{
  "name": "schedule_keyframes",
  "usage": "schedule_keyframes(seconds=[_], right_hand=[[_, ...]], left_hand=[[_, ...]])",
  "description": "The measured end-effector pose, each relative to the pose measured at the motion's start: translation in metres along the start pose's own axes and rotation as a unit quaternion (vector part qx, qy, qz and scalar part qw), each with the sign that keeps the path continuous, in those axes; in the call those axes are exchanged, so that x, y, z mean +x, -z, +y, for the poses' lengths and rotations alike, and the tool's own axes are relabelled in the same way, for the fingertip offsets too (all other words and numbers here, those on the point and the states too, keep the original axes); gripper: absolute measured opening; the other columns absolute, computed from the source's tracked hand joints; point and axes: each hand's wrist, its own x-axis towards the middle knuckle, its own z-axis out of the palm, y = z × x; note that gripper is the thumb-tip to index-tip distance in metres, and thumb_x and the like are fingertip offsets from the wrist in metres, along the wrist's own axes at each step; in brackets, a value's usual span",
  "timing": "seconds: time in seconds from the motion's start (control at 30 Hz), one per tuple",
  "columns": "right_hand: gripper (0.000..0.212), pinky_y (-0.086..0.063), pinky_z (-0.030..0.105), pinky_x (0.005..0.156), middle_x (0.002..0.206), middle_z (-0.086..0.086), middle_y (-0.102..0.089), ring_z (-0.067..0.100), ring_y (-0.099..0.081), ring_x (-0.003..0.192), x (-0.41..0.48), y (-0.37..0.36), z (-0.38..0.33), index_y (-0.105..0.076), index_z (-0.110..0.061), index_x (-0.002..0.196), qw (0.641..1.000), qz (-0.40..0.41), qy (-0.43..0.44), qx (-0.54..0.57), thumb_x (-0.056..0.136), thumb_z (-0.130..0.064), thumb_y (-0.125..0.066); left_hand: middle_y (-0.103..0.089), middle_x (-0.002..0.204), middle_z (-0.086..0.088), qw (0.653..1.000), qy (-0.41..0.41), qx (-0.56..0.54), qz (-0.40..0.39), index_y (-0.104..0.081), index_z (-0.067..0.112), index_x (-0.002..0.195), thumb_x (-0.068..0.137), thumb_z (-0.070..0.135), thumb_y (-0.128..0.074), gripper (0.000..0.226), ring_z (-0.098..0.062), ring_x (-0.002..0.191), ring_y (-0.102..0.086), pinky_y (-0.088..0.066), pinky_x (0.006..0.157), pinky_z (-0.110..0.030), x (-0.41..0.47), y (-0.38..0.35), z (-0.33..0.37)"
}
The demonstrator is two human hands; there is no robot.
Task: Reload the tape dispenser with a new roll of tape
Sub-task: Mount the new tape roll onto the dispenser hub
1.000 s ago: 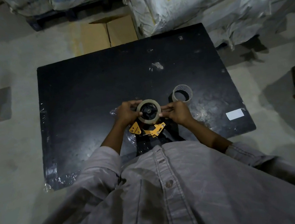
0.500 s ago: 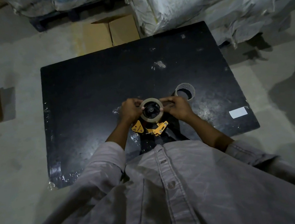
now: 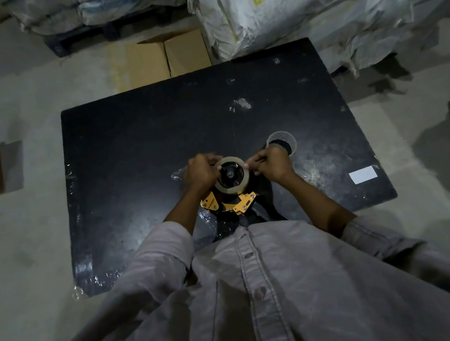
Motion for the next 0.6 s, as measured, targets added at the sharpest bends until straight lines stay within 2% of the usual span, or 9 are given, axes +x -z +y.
schedule_keyframes(seconds=[0.1,0.17,0.23,0.27,0.33,0.4,0.47,0.53,0.6], right_hand=[[0.013,-0.070,0.044,0.088,0.097,0.004,-0.086,0.019,-0.084,0.091,0.006,0.016,-0.016,-0.088,-0.009,0.101,1.000,-0.015,-0.001,0.018,0.090,-0.015,-0.092],[0.029,-0.065,0.035,0.100,0.117,0.007,-0.085,0.016,-0.080,0.108,0.013,0.019,-0.036,-0.084,-0.010,0.120,0.998,-0.049,0.024,-0.004,0.092,-0.016,-0.091],[0.048,-0.055,0.028,0.102,0.136,0.007,-0.079,0.017,-0.075,0.124,0.016,0.014,-0.046,-0.077,-0.013,0.139,0.992,-0.101,0.046,-0.061,0.093,-0.021,-0.090],[0.051,-0.053,0.027,0.100,0.138,0.006,-0.078,0.018,-0.074,0.126,0.017,0.008,-0.046,-0.075,-0.016,0.141,0.987,-0.116,0.052,-0.100,0.093,-0.026,-0.090],[0.047,-0.053,0.027,0.093,0.131,0.005,-0.082,0.021,-0.077,0.120,0.015,0.000,-0.037,-0.080,-0.021,0.136,0.982,-0.099,0.063,-0.147,0.092,-0.035,-0.091],[0.042,-0.050,0.024,0.086,0.120,0.006,-0.085,0.019,-0.080,0.106,0.006,-0.007,-0.025,-0.085,-0.019,0.126,0.988,-0.043,0.058,-0.134,0.089,-0.038,-0.093],[0.038,-0.053,0.025,0.085,0.111,0.008,-0.086,0.013,-0.078,0.092,-0.002,-0.009,-0.016,-0.087,-0.015,0.118,0.992,0.003,0.057,-0.111,0.088,-0.037,-0.094],[0.034,-0.062,0.032,0.091,0.108,0.007,-0.087,0.013,-0.080,0.092,-0.010,-0.011,-0.008,-0.088,-0.016,0.117,0.993,0.020,0.056,-0.105,0.089,-0.035,-0.093],[0.033,-0.064,0.036,0.094,0.110,0.005,-0.087,0.016,-0.082,0.098,-0.020,-0.015,-0.002,-0.087,-0.015,0.119,0.996,0.025,0.041,-0.081,0.091,-0.032,-0.092]], left_hand=[[-0.082,0.130,0.011,1.000,-0.002,0.003,-0.001,-0.084,0.036,0.122,0.094,0.024,-0.087,0.031,-0.018,0.123,-0.076,-0.064,0.103,-0.047,0.000,-0.001,0.002],[-0.082,0.131,0.010,1.000,-0.004,0.002,-0.003,-0.084,0.038,0.121,0.093,0.025,-0.087,0.031,-0.018,0.122,-0.076,-0.065,0.102,-0.047,0.003,-0.001,0.000],[-0.082,0.130,0.008,1.000,-0.007,0.001,-0.009,-0.085,0.036,0.121,0.092,0.025,-0.086,0.031,-0.019,0.121,-0.077,-0.065,0.102,-0.047,0.004,-0.001,-0.001],[-0.083,0.129,0.007,1.000,-0.011,-0.001,-0.010,-0.085,0.035,0.122,0.092,0.026,-0.086,0.031,-0.019,0.119,-0.078,-0.066,0.101,-0.047,0.003,-0.001,-0.001],[-0.084,0.126,0.007,1.000,-0.020,-0.004,-0.007,-0.085,0.035,0.122,0.092,0.028,-0.086,0.031,-0.018,0.114,-0.079,-0.067,0.097,-0.046,0.001,0.001,0.000],[-0.085,0.122,0.008,1.000,-0.018,-0.006,0.000,-0.085,0.037,0.123,0.092,0.031,-0.086,0.032,-0.017,0.112,-0.080,-0.068,0.094,-0.044,-0.001,0.002,0.000],[-0.085,0.123,0.009,1.000,-0.012,0.003,0.005,-0.084,0.040,0.123,0.092,0.031,-0.084,0.033,-0.018,0.113,-0.079,-0.068,0.095,-0.044,-0.005,0.003,0.004],[-0.083,0.127,0.009,1.000,-0.004,0.014,0.008,-0.084,0.041,0.125,0.094,0.030,-0.083,0.033,-0.020,0.117,-0.078,-0.067,0.097,-0.042,-0.007,0.002,0.008],[-0.083,0.129,0.009,1.000,0.001,0.016,0.011,-0.084,0.040,0.126,0.095,0.029,-0.083,0.033,-0.021,0.119,-0.077,-0.066,0.098,-0.041,-0.008,0.002,0.010]])
